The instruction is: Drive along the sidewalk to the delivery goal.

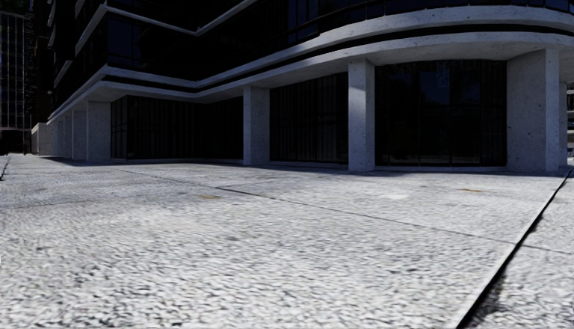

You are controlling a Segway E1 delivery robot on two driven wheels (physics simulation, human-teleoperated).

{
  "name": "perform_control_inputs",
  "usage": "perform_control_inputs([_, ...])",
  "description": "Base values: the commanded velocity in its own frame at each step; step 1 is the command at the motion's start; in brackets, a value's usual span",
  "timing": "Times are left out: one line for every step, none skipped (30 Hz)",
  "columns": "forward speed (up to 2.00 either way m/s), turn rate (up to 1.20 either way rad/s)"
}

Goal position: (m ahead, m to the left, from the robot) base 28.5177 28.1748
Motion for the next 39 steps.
perform_control_inputs([2.00,0.61])
perform_control_inputs([2.00,0.61])
perform_control_inputs([2.00,0.61])
perform_control_inputs([2.00,0.61])
perform_control_inputs([2.00,0.61])
perform_control_inputs([2.00,0.61])
perform_control_inputs([2.00,0.61])
perform_control_inputs([2.00,0.61])
perform_control_inputs([2.00,0.61])
perform_control_inputs([2.00,0.61])
perform_control_inputs([2.00,0.61])
perform_control_inputs([2.00,0.61])
perform_control_inputs([2.00,0.61])
perform_control_inputs([2.00,0.61])
perform_control_inputs([2.00,0.61])
perform_control_inputs([2.00,0.61])
perform_control_inputs([2.00,0.61])
perform_control_inputs([2.00,0.61])
perform_control_inputs([2.00,0.61])
perform_control_inputs([2.00,0.61])
perform_control_inputs([2.00,0.61])
perform_control_inputs([2.00,0.61])
perform_control_inputs([2.00,0.61])
perform_control_inputs([2.00,0.61])
perform_control_inputs([2.00,0.61])
perform_control_inputs([2.00,0.61])
perform_control_inputs([2.00,0.61])
perform_control_inputs([2.00,0.61])
perform_control_inputs([2.00,0.61])
perform_control_inputs([2.00,0.61])
perform_control_inputs([2.00,0.61])
perform_control_inputs([2.00,0.61])
perform_control_inputs([2.00,0.61])
perform_control_inputs([2.00,0.61])
perform_control_inputs([2.00,0.61])
perform_control_inputs([2.00,0.61])
perform_control_inputs([2.00,0.61])
perform_control_inputs([2.00,0.61])
perform_control_inputs([2.00,0.61])
